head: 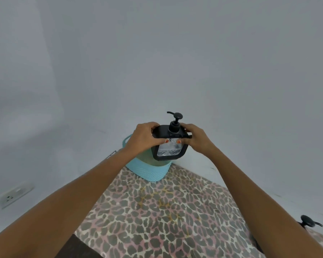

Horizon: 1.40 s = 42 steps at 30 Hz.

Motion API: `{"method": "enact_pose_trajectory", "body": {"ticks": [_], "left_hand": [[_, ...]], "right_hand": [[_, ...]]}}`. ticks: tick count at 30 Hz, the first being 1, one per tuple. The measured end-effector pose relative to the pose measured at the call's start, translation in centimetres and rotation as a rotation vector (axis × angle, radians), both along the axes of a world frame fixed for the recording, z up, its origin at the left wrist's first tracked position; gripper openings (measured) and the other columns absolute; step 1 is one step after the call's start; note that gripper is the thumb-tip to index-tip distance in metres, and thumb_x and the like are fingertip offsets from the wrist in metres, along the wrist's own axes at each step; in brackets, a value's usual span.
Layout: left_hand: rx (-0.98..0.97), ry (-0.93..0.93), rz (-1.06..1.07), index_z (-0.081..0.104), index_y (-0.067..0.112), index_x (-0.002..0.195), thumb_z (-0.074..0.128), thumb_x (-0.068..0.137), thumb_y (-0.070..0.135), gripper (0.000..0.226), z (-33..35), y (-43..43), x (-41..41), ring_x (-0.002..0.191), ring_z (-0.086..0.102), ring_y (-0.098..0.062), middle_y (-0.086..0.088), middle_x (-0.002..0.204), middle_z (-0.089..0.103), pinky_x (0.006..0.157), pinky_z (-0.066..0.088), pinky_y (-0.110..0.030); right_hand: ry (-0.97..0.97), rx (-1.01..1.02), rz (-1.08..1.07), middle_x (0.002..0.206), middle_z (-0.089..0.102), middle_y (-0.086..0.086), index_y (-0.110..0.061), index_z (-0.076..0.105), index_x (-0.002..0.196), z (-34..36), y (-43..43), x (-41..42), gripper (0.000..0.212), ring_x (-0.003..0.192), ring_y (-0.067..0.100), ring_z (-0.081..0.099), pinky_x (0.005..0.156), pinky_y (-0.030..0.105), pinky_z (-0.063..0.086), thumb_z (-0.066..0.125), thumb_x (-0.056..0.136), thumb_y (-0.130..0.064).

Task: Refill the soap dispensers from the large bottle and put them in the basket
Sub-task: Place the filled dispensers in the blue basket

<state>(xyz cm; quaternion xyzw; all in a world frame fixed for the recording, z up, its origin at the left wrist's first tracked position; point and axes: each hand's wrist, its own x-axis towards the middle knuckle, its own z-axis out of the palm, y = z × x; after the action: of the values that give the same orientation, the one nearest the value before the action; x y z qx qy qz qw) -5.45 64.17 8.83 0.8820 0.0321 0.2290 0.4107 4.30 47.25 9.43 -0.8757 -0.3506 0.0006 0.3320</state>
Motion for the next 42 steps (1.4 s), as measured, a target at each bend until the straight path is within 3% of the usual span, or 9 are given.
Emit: {"method": "enact_pose_trajectory", "body": {"ticks": [6,11,13,17,21,27,35,39,42], "left_hand": [[-0.022,-0.016,0.116,0.063,0.006,0.107,0.078,0.069,0.015,0.042,-1.6,2.7,0.4,0.096,0.062,-0.020,-0.009,0.104,0.067,0.081,0.045,-0.023],[-0.012,0.021,0.231,0.058,0.005,0.115,0.076,0.070,0.016,0.050,-4.0,4.0,1.3,0.101,0.059,-0.027,-0.012,0.109,0.063,0.088,0.048,-0.035],[-0.011,0.049,0.259,0.059,0.006,0.112,0.075,0.070,0.016,0.046,-5.0,4.6,1.7,0.098,0.060,-0.027,-0.012,0.107,0.063,0.085,0.048,-0.035],[-0.025,0.114,0.314,0.060,0.007,0.111,0.074,0.070,0.017,0.044,-6.8,5.5,2.2,0.097,0.060,-0.026,-0.013,0.107,0.062,0.080,0.047,-0.030],[0.048,0.180,0.426,0.056,0.015,0.114,0.073,0.072,0.029,0.047,-8.1,5.9,2.2,0.100,0.057,-0.021,-0.004,0.110,0.059,0.076,0.041,-0.028],[0.192,0.223,0.538,0.058,0.013,0.105,0.071,0.071,0.038,0.044,-9.3,6.2,2.7,0.100,0.054,-0.020,-0.003,0.102,0.062,0.073,0.045,-0.032],[0.120,0.214,0.513,0.055,0.004,0.110,0.072,0.076,0.031,0.047,-10.5,6.2,3.6,0.118,0.046,-0.023,-0.003,0.143,0.031,0.080,0.047,-0.034],[0.060,0.214,0.507,0.051,0.002,0.114,0.072,0.076,0.029,0.051,-11.0,6.4,3.8,0.106,0.052,-0.026,-0.010,0.127,0.044,0.082,0.046,-0.032],[0.076,0.220,0.502,0.045,0.003,0.122,0.072,0.076,0.031,0.060,-11.0,6.4,3.8,0.110,0.050,-0.027,-0.012,0.124,0.047,0.086,0.043,-0.032]], "right_hand": [[-0.040,-0.121,0.113,0.127,0.046,0.017,-0.010,0.041,0.134,-0.7,4.8,2.0,0.059,0.119,0.028,0.042,0.094,0.023,0.029,0.061,0.080,0.002],[-0.095,-0.232,0.153,0.129,0.043,0.015,-0.007,0.043,0.128,-2.4,8.2,3.3,0.052,0.117,0.030,0.045,0.098,0.035,0.038,0.057,0.080,0.005],[-0.169,-0.279,0.149,0.131,0.042,0.012,-0.008,0.043,0.128,-3.6,9.4,3.7,0.049,0.115,0.030,0.047,0.090,0.043,0.044,0.055,0.081,0.003],[-0.334,-0.418,0.071,0.140,0.036,0.003,-0.014,0.037,0.133,-5.7,11.1,4.2,0.050,0.114,0.028,0.045,0.070,0.034,0.042,0.050,0.086,-0.005],[-0.354,-0.457,0.057,0.144,0.029,-0.001,-0.019,0.035,0.135,-7.3,12.3,4.5,0.053,0.114,0.026,0.044,0.068,0.033,0.041,0.051,0.086,-0.004],[-0.280,-0.423,0.080,0.143,0.029,0.003,-0.015,0.040,0.131,-8.8,13.6,5.4,0.048,0.113,0.028,0.044,0.075,0.037,0.045,0.050,0.086,0.000],[-0.127,-0.256,0.141,0.135,0.041,0.010,-0.014,0.044,0.131,-10.8,14.3,6.5,0.051,0.112,0.031,0.047,0.090,0.039,0.044,0.046,0.084,0.006],[-0.022,-0.150,0.140,0.144,0.039,0.003,-0.018,0.035,0.140,-11.5,14.4,5.4,0.064,0.129,0.023,0.041,0.102,0.032,0.035,0.044,0.082,0.009],[-0.065,-0.274,0.117,0.154,0.020,0.002,-0.017,0.015,0.146,-11.7,14.4,5.0,0.068,0.139,0.023,0.025,0.111,0.038,0.027,0.044,0.087,0.000]]}}
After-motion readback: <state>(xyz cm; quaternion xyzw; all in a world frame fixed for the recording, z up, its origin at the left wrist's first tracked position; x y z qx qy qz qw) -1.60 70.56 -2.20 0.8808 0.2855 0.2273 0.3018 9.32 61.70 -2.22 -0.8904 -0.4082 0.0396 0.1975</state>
